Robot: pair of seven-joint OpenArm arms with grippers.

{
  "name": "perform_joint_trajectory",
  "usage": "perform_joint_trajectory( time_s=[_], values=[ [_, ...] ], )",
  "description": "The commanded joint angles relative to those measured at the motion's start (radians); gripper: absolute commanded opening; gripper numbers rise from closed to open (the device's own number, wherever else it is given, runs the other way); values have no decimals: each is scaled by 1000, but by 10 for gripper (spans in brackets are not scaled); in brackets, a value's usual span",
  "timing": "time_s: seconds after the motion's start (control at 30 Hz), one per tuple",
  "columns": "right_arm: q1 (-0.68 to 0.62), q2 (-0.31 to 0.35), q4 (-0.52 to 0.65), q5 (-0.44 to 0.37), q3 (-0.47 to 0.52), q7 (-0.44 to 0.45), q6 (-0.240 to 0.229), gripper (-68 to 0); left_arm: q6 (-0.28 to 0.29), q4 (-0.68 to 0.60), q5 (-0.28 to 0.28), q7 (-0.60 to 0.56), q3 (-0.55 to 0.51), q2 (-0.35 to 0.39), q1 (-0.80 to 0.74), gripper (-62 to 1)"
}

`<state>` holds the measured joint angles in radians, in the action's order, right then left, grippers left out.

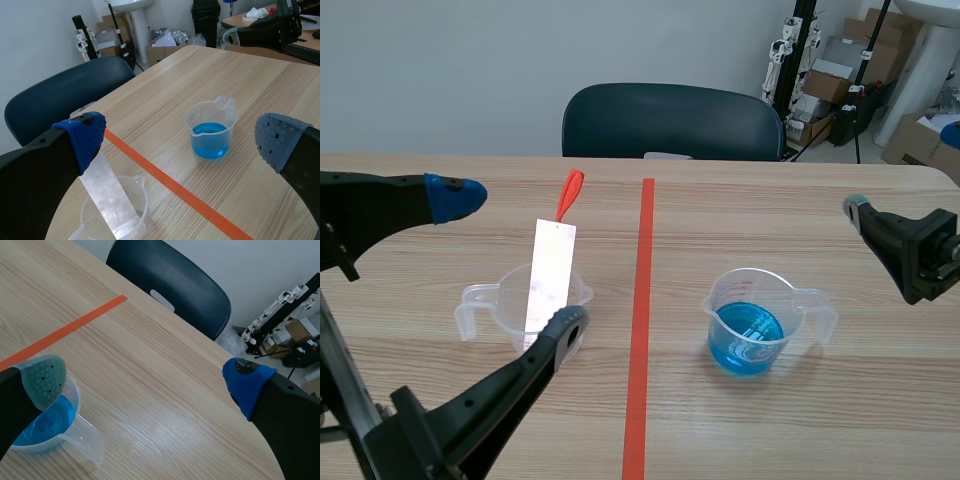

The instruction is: Do the redox reaction experiment. return to the home posture

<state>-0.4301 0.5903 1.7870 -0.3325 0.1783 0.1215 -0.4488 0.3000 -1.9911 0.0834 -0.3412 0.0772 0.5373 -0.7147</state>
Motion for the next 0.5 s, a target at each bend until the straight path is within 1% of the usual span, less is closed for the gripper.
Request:
perform_joint_trajectory(
  time_s=[0.0, 0.3, 0.47],
  values=[
    [9, 13, 23, -11, 0, 11, 7, -8, 2, -5, 10, -9, -3, -5, 3, 14],
    [8, 13, 23, -11, 0, 10, 7, -8, 2, -5, 10, -5, -3, -5, 3, 14],
    [-3, 13, 23, -11, -1, -11, 6, -8, 2, -5, 10, -5, -3, -5, 3, 14]
  ],
)
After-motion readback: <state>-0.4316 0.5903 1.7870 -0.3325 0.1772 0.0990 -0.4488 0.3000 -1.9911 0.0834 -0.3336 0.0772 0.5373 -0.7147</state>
